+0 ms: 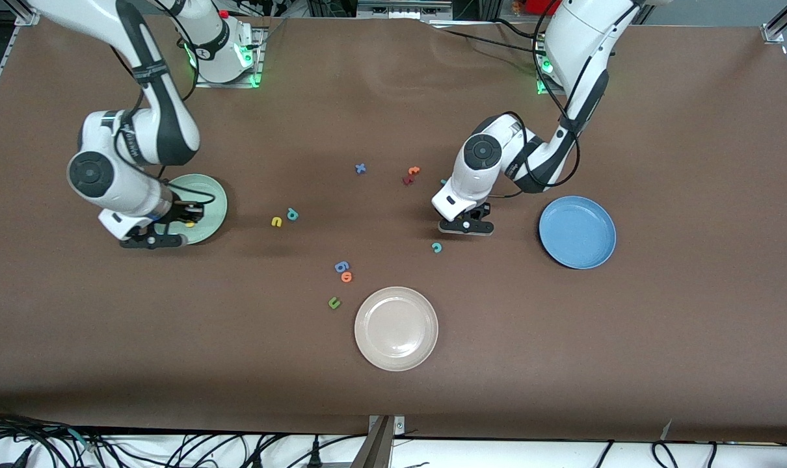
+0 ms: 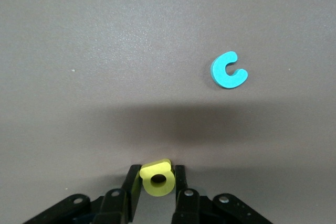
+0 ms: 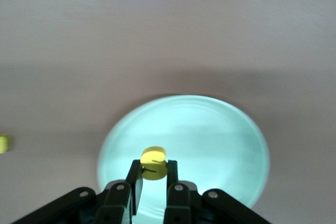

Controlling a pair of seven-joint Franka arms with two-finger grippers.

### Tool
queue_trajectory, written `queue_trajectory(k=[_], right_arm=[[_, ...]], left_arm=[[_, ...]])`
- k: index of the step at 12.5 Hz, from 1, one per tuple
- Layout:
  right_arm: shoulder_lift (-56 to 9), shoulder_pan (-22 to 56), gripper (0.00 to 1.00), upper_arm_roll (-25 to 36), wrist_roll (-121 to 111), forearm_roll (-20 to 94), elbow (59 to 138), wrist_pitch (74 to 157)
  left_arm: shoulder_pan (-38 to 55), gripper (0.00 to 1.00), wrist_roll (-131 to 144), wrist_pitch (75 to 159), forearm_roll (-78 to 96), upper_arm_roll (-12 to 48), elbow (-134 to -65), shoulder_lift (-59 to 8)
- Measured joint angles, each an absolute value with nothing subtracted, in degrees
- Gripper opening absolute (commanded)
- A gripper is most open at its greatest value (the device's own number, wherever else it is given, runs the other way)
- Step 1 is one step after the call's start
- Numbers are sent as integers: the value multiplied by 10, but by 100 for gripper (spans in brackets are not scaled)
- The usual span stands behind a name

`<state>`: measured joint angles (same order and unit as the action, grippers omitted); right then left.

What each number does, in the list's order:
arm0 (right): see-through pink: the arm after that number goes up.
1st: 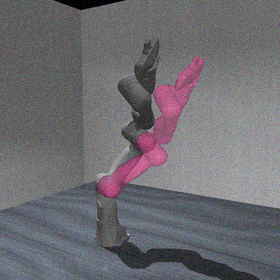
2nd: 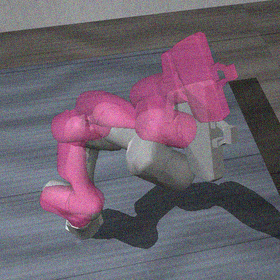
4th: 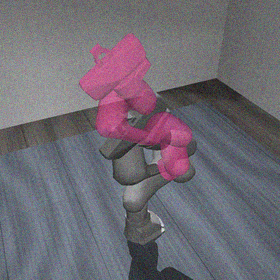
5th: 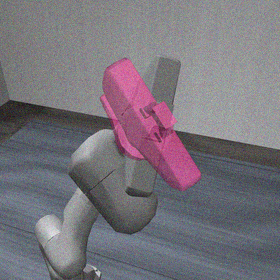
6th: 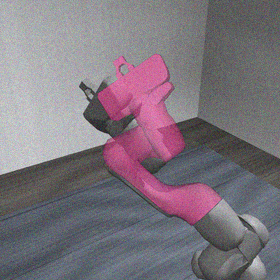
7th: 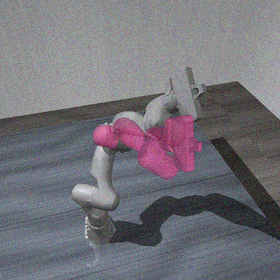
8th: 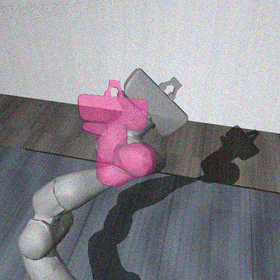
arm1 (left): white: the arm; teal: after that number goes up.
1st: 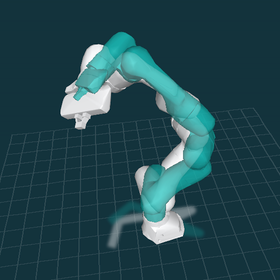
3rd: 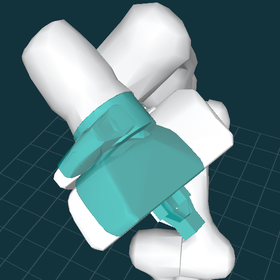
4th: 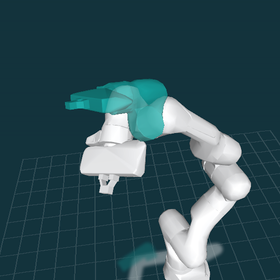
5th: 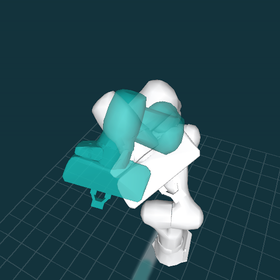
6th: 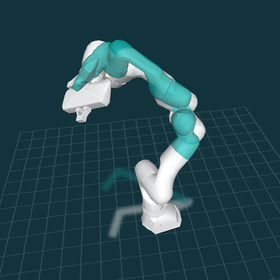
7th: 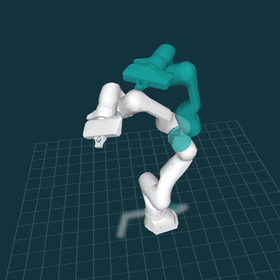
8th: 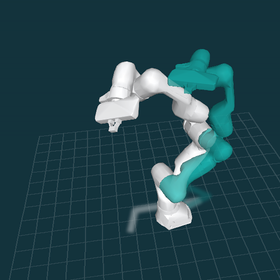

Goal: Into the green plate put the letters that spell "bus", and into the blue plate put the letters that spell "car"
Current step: 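Lower the yellow s onto the green plate and open the right gripper, then carry the yellow d onto the blue plate and open the left gripper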

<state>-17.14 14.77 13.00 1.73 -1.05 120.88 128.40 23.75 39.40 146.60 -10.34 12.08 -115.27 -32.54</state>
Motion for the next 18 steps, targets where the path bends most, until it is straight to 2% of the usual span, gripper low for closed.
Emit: queue_trajectory(k=[4,5,6,7,8,10,13,18], right_arm=[[-194,144,3,161,-4,-11,1226,1283],[-199,144,6,164,-5,-11,1229,1283],[-204,144,19,167,-7,-11,1231,1283],[-208,144,54,169,-8,-11,1231,1283],[-210,144,98,171,-8,-11,1231,1283],[-212,144,99,171,-8,-11,1231,1283],[-210,144,99,171,-8,-11,1228,1283],[-170,157,99,132,26,-10,1200,1274]], left_arm=[[238,21,394,1464,-103,120,-1152,-326],[237,21,394,1457,-103,118,-1149,-326],[237,21,394,1435,-103,117,-1138,-326],[237,21,394,1398,-103,116,-1120,-326],[237,21,394,1352,-104,115,-1094,-326],[234,21,381,1265,-104,114,-1041,-325],[199,21,297,1186,-104,111,-995,-325],[79,21,87,1167,-104,107,-987,-326]])
